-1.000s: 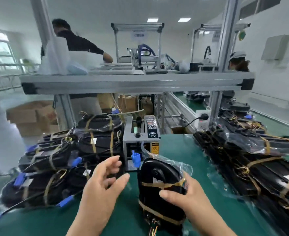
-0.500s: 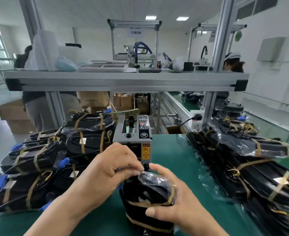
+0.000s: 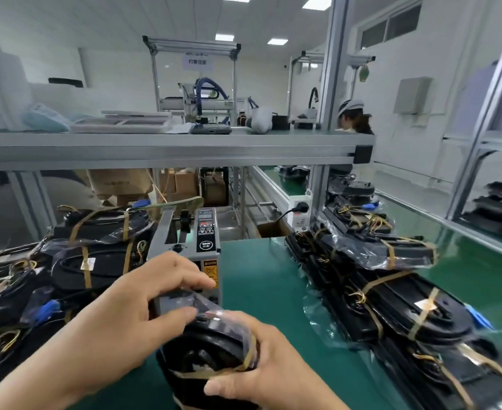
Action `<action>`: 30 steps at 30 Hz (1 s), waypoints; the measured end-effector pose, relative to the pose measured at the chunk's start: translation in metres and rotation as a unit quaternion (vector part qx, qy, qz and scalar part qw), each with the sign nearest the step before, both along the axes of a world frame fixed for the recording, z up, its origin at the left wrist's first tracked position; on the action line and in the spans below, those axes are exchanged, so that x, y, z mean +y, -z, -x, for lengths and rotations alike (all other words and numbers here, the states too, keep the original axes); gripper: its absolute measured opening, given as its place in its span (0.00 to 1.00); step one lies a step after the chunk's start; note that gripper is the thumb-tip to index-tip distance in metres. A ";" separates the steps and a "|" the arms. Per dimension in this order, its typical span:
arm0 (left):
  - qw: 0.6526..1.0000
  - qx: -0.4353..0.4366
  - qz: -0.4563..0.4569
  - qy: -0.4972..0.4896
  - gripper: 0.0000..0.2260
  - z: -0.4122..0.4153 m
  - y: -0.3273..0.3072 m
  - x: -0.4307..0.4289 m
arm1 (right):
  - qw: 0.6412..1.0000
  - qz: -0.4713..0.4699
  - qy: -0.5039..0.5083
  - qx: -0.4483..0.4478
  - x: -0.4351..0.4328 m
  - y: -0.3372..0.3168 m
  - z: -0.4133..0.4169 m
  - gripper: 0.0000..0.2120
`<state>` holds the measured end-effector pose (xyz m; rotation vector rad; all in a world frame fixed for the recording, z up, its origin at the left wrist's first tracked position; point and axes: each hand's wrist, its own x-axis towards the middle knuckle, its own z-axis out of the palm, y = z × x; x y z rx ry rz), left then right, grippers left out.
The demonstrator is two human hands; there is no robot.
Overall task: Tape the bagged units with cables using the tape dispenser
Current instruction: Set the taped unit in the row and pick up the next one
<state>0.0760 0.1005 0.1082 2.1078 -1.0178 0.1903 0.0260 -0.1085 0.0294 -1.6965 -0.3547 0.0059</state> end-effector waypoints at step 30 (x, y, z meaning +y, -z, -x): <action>0.983 -0.133 0.119 0.032 0.05 -0.029 0.005 -0.015 | 0.997 0.029 0.076 -0.001 -0.007 0.001 0.000 0.28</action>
